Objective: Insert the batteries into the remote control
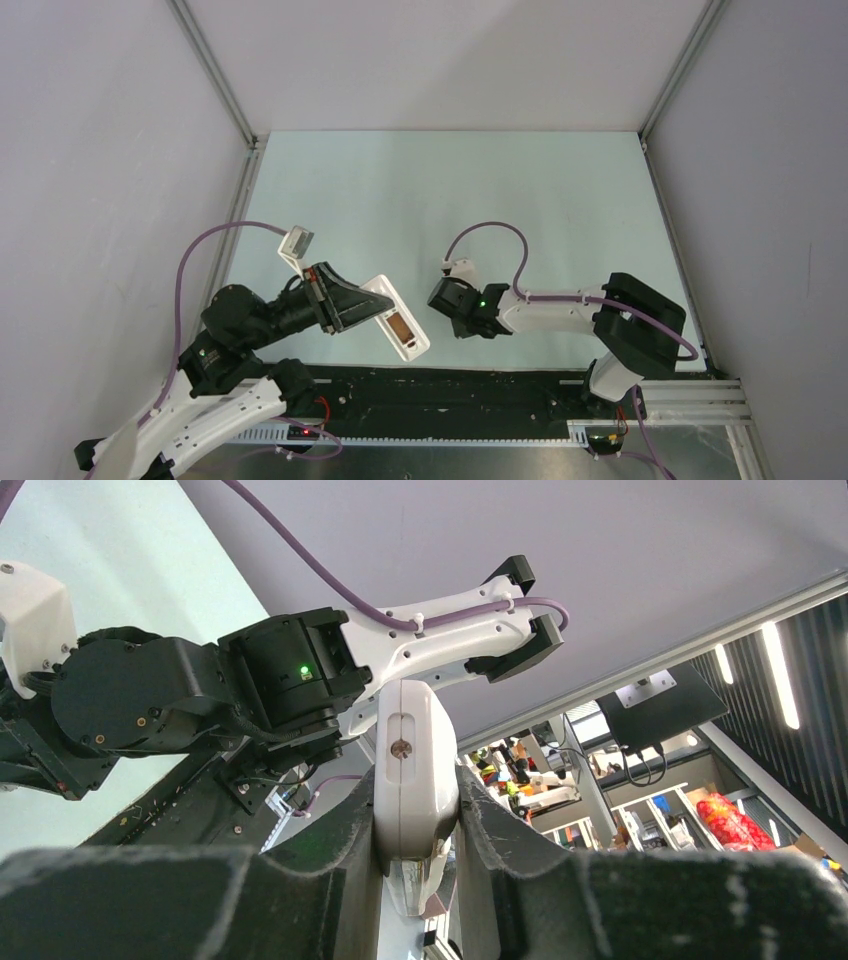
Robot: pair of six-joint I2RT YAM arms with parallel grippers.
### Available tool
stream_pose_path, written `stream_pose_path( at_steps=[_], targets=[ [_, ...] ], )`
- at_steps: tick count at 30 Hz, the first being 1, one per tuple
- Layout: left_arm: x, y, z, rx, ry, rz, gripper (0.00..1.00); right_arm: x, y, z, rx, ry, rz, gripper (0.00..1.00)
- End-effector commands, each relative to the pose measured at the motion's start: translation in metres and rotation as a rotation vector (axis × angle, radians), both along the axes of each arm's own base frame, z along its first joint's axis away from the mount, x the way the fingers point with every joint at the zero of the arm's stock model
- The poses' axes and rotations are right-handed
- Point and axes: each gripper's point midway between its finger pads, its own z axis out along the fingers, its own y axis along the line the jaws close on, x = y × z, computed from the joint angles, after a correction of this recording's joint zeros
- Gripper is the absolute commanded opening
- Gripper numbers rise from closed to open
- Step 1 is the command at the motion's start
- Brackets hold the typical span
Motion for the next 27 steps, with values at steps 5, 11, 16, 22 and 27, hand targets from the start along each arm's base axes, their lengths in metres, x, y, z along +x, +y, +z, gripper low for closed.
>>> stream_pose_path(
  at_steps=[5, 11, 16, 22, 27],
  targets=[
    [0.004, 0.002, 0.013, -0.036, -0.037, 0.026, 0.0, -0.009, -0.024, 0.027, 0.003, -0.001, 0.022, 0.0],
    [0.006, 0.002, 0.011, -0.031, -0.041, 0.036, 0.0, -0.015, -0.014, 0.107, 0.205, -0.165, 0.124, 0.03],
    [0.007, 0.001, 0.01, -0.025, -0.041, 0.039, 0.0, -0.024, -0.026, 0.175, 0.412, -0.283, 0.153, 0.0],
    [0.009, 0.0, 0.011, -0.02, -0.047, 0.042, 0.0, -0.042, -0.044, 0.252, 0.686, -0.425, 0.197, 0.0],
    [0.009, 0.001, 0.011, -0.022, -0.048, 0.047, 0.0, -0.058, -0.056, 0.3, 0.876, -0.507, 0.242, 0.0]
  ],
)
